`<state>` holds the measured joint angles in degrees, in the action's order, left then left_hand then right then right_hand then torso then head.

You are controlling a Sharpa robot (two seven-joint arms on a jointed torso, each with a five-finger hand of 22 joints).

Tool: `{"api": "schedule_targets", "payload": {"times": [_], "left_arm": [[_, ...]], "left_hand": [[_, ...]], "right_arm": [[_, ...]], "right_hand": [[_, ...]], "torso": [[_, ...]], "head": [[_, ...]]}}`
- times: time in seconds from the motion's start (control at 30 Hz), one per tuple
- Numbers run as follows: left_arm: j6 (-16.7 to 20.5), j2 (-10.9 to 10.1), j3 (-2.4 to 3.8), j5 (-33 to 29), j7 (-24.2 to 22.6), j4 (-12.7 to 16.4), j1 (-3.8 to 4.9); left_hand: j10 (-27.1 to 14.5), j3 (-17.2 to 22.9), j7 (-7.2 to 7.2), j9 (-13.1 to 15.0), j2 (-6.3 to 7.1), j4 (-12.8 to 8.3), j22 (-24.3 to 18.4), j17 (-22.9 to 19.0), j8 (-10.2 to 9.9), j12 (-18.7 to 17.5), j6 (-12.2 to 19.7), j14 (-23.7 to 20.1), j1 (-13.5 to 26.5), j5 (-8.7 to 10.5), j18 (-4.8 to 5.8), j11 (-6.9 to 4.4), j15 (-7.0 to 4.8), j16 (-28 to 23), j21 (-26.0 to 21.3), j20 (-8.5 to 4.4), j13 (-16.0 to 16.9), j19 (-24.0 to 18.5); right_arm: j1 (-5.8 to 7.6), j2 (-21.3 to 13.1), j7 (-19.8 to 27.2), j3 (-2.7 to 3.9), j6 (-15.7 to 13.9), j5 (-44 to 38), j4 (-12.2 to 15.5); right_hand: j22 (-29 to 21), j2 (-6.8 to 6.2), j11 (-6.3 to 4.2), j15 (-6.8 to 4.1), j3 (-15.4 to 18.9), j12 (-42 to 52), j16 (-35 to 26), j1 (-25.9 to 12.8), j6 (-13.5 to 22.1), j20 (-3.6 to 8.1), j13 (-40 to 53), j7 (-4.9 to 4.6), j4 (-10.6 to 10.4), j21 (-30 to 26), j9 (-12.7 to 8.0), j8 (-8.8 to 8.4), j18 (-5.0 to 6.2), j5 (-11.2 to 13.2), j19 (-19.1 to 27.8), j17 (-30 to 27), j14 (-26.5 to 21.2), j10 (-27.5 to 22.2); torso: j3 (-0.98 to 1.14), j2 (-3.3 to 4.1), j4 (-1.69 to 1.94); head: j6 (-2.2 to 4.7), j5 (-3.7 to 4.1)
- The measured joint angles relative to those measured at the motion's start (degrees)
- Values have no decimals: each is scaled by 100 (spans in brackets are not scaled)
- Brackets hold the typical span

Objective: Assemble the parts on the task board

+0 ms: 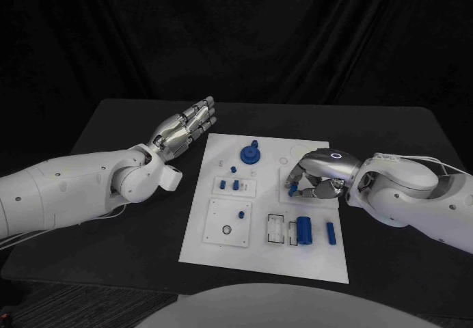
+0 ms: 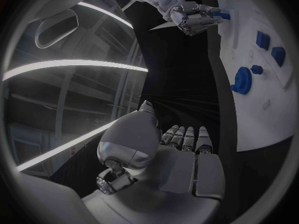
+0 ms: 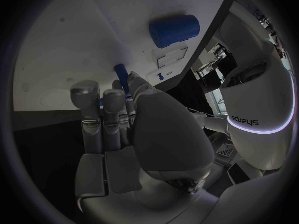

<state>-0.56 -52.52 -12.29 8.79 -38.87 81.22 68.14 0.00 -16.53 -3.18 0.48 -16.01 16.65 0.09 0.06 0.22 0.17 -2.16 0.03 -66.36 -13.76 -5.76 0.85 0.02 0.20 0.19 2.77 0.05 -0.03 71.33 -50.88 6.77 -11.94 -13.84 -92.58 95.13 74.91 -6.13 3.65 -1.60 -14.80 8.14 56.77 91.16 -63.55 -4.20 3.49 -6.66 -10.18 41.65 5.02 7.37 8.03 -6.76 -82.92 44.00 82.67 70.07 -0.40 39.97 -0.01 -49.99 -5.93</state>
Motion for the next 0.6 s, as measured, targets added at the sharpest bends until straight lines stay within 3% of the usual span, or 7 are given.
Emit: {"api": "schedule_targets", "payload": {"times": [0.17, 0.4, 0.6], "left_arm": [[-26, 10, 0, 0, 0, -3, -1], [-77, 52, 0, -1, 0, -23, -3], [-123, 106, 0, -1, 0, -66, -6]], "left_hand": [[0, 22, -73, 18, -17, 10, 0, 1, 22, 0, -73, -11, -63, -93, 1, 61, 51, 0, 0, 53, 0, 10], [-1, 46, -92, 19, -18, 4, 0, 2, 22, 0, -92, 9, -107, -160, 1, 101, 113, 0, 0, 93, 1, 10], [-1, 69, -113, 18, -22, -5, 1, 3, 22, 0, -113, -11, -157, -205, 1, 101, 133, 0, 0, 134, 2, 10]], "right_arm": [[261, -153, -6, -4, -166, -23, 288], [637, -294, -25, 7, -287, -23, 798], [686, -15, -25, 6, -280, 48, 974]], "right_hand": [[0, 27, 30, -21, -58, -21, 0, 41, -21, 0, 5, 21, 26, 28, -2, -1, 0, 131, 0, 19, 21, 30], [0, 34, 51, -21, -70, -35, 0, 49, -21, 21, 29, 21, 39, 51, -3, -1, 0, 134, -21, 43, 21, 51], [3, 40, 51, -21, -70, -43, 25, 54, -41, 21, 30, 1, 39, 96, -4, -2, 0, 154, -21, 88, 21, 51]], "torso": [[-3, -3, -2], [-3, -3, -4], [-3, -1, -4]], "head": [[0, -44], [0, -71], [0, -65]]}}
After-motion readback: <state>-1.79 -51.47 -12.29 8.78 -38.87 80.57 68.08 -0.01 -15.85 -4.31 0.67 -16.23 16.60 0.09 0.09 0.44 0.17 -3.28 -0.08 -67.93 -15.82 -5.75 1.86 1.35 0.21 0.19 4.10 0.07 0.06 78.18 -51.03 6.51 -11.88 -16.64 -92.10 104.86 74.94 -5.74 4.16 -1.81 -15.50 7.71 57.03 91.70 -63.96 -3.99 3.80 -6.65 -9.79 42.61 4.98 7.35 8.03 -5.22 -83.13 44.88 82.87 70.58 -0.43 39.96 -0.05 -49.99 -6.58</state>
